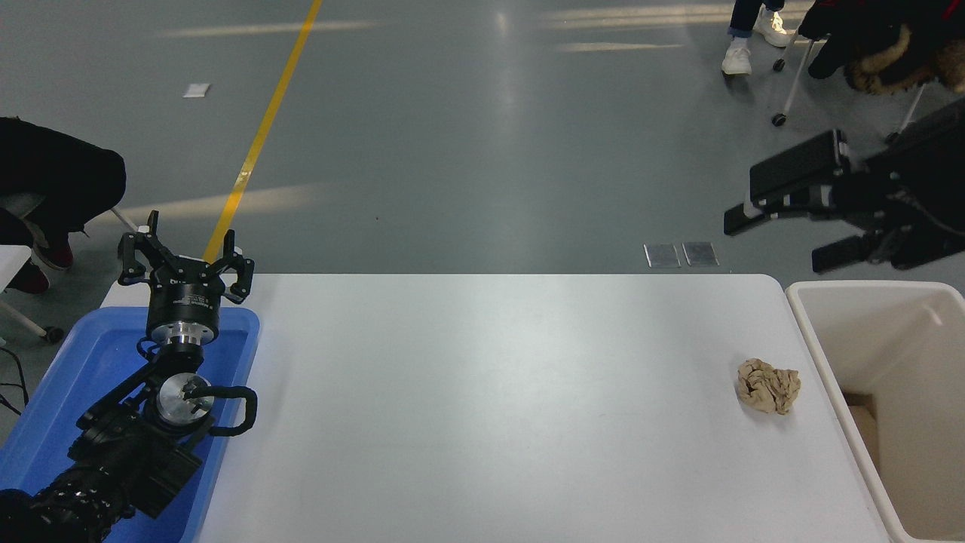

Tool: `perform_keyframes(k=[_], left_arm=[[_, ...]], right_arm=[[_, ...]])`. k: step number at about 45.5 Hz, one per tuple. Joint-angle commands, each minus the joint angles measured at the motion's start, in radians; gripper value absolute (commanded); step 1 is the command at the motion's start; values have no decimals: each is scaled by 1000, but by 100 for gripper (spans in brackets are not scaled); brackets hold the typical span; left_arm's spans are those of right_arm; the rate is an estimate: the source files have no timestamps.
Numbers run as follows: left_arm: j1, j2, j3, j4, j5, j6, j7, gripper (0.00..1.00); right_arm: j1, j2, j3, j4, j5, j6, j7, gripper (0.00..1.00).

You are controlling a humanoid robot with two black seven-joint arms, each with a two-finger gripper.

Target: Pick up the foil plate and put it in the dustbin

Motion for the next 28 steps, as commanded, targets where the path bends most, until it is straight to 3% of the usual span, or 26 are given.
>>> perform_keyframes(k=[1,18,28], left_arm=[[0,-1,0,0,0,0,0,99],[0,-1,0,0,0,0,0,99],[0,-1,0,0,0,0,0,99]], right_arm=[[17,12,-4,5,8,14,-5,100],[-136,24,-160,5,9,-11,-12,100],[-145,98,-191,5,104,-17,-12,100]])
